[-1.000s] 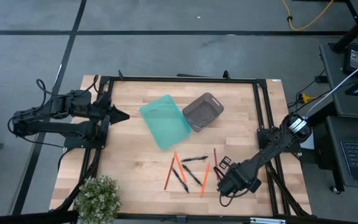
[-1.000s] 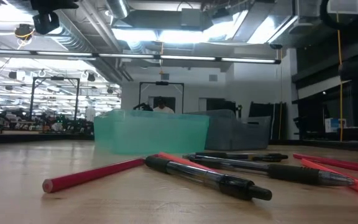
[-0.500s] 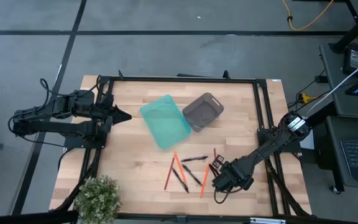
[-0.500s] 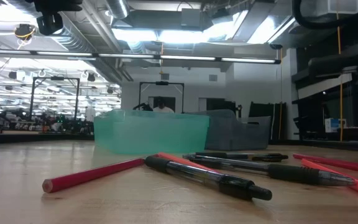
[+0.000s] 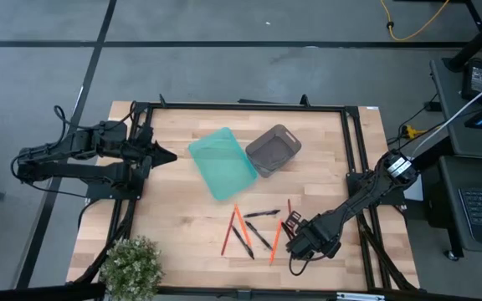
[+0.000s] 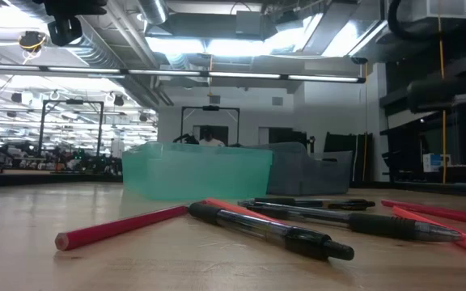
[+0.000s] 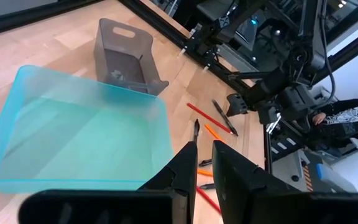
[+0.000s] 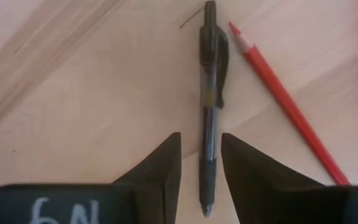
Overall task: Sort pens & pencils
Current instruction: Put the right black pen into the black bin
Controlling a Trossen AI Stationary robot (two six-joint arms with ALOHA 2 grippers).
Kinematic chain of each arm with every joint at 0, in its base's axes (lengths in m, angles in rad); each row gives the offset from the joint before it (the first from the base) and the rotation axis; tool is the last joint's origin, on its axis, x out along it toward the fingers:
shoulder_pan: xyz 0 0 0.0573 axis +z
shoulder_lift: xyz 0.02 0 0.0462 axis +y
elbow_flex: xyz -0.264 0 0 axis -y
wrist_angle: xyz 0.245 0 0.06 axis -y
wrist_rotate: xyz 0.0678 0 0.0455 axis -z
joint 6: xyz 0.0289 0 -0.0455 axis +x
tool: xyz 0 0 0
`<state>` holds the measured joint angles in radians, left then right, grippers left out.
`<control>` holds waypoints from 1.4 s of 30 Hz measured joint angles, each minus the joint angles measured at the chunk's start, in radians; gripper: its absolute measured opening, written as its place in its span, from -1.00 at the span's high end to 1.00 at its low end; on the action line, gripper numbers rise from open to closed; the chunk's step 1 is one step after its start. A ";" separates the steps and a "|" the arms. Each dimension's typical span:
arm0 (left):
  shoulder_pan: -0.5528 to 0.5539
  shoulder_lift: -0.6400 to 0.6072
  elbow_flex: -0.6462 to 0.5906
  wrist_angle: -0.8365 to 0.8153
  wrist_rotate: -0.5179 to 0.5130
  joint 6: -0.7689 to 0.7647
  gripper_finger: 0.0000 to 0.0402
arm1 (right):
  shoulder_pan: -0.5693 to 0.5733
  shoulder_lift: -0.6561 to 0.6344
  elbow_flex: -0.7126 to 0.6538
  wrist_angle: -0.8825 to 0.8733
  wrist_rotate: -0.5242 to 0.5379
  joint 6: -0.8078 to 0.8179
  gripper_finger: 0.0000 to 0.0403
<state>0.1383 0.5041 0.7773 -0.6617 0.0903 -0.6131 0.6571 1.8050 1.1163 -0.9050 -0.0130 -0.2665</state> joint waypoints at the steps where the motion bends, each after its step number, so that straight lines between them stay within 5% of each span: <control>1: 0.000 0.000 0.000 0.000 0.000 -0.002 0.78 | 0.000 0.000 -0.007 0.008 -0.003 0.000 0.42; 20: 0.000 0.000 0.000 0.000 0.001 -0.005 0.78 | 0.000 -0.006 -0.106 0.161 -0.005 0.003 0.44; 33: 0.000 0.000 0.000 0.000 0.001 -0.005 0.78 | -0.001 -0.004 -0.109 0.174 -0.004 0.056 0.81; 42: 0.000 0.000 0.000 0.000 0.001 -0.005 0.78 | -0.001 -0.003 -0.105 0.162 -0.004 0.118 0.83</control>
<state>0.1383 0.5041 0.7773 -0.6620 0.0910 -0.6182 0.6563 1.8023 1.0114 -0.7426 -0.0172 -0.1485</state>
